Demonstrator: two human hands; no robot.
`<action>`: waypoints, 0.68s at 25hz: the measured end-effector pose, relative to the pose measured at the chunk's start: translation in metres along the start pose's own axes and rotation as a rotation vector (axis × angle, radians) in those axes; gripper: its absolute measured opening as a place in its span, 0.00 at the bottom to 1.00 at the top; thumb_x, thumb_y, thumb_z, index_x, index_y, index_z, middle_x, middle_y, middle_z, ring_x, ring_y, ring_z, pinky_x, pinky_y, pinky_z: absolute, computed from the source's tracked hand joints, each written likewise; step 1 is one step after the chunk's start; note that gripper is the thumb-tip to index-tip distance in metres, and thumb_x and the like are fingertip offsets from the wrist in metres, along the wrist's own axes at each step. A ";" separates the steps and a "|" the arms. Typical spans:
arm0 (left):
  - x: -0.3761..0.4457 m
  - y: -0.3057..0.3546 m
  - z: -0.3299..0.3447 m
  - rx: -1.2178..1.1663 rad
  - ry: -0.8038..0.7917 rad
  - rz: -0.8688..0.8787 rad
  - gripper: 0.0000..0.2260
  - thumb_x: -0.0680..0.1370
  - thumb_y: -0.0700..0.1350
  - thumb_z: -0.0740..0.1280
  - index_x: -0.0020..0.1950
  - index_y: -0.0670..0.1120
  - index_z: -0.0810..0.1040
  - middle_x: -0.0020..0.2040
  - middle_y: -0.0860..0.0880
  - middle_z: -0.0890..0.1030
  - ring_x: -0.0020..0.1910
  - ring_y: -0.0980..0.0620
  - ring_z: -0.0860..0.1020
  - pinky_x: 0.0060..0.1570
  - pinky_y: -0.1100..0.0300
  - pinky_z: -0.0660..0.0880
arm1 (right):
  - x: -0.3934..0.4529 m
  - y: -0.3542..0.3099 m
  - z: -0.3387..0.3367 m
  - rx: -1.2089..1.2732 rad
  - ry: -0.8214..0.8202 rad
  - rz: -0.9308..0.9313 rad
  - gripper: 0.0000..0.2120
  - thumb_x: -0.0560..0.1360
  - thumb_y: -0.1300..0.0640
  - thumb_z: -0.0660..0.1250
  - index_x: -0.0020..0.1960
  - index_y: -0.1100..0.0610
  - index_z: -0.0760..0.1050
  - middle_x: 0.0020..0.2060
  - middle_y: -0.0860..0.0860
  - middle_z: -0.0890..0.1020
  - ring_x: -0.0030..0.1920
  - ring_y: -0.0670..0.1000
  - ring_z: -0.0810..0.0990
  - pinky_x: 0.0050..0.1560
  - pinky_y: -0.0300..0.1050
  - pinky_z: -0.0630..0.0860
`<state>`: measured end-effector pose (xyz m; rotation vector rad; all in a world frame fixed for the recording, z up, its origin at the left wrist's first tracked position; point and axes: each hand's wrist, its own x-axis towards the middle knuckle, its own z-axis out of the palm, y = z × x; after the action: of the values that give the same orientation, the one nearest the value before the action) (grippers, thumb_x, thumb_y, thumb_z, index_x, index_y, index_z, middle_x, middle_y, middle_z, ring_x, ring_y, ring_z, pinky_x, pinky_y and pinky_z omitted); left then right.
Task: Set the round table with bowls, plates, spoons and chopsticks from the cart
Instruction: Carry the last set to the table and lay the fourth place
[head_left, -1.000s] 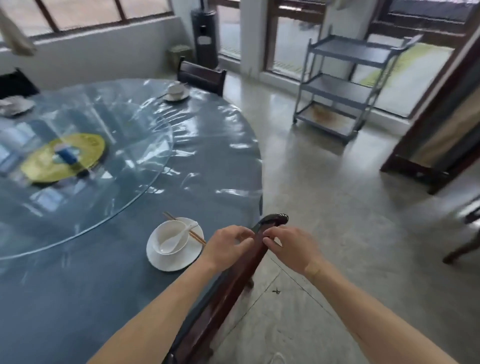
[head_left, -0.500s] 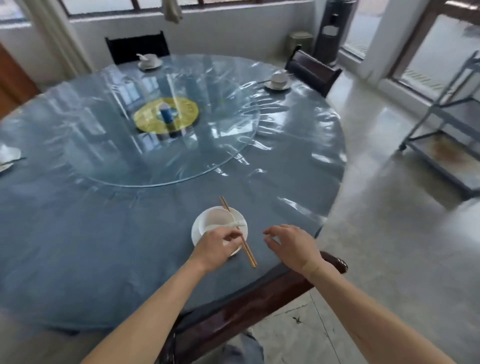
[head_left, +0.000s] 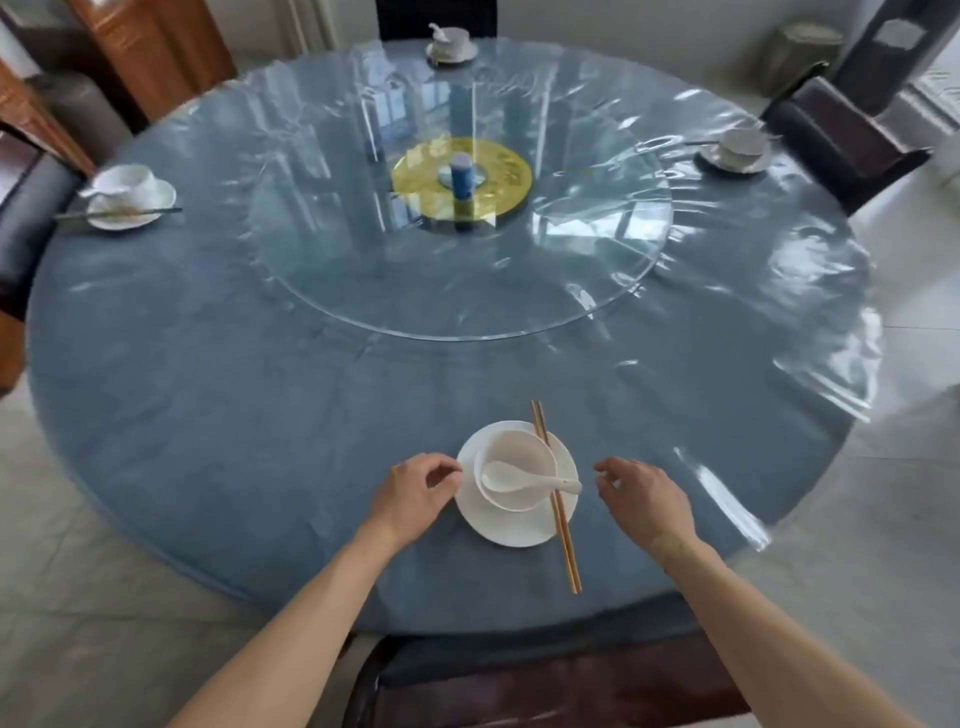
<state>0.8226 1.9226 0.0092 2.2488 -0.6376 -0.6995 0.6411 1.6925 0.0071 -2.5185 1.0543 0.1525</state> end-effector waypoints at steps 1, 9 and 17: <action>0.002 -0.007 0.000 -0.010 0.011 -0.029 0.06 0.77 0.46 0.70 0.52 0.49 0.84 0.51 0.52 0.85 0.51 0.53 0.81 0.55 0.57 0.76 | 0.005 0.003 0.003 0.004 -0.004 0.018 0.14 0.80 0.49 0.58 0.62 0.46 0.77 0.55 0.45 0.83 0.54 0.51 0.81 0.47 0.45 0.76; 0.016 -0.030 0.027 -0.053 0.042 -0.234 0.11 0.78 0.46 0.69 0.59 0.47 0.81 0.51 0.49 0.84 0.51 0.49 0.81 0.55 0.57 0.76 | 0.045 0.002 0.028 0.104 -0.144 -0.032 0.15 0.80 0.53 0.61 0.66 0.49 0.75 0.52 0.47 0.84 0.52 0.51 0.81 0.43 0.44 0.72; 0.019 -0.029 0.055 -0.070 0.028 -0.296 0.18 0.79 0.46 0.67 0.68 0.56 0.73 0.44 0.54 0.81 0.49 0.51 0.79 0.49 0.60 0.69 | 0.061 0.010 0.041 0.214 -0.260 -0.120 0.22 0.79 0.56 0.63 0.72 0.44 0.68 0.47 0.47 0.82 0.48 0.52 0.79 0.43 0.46 0.73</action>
<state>0.8089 1.9040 -0.0517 2.3064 -0.2626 -0.8179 0.6797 1.6624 -0.0492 -2.2867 0.7711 0.3063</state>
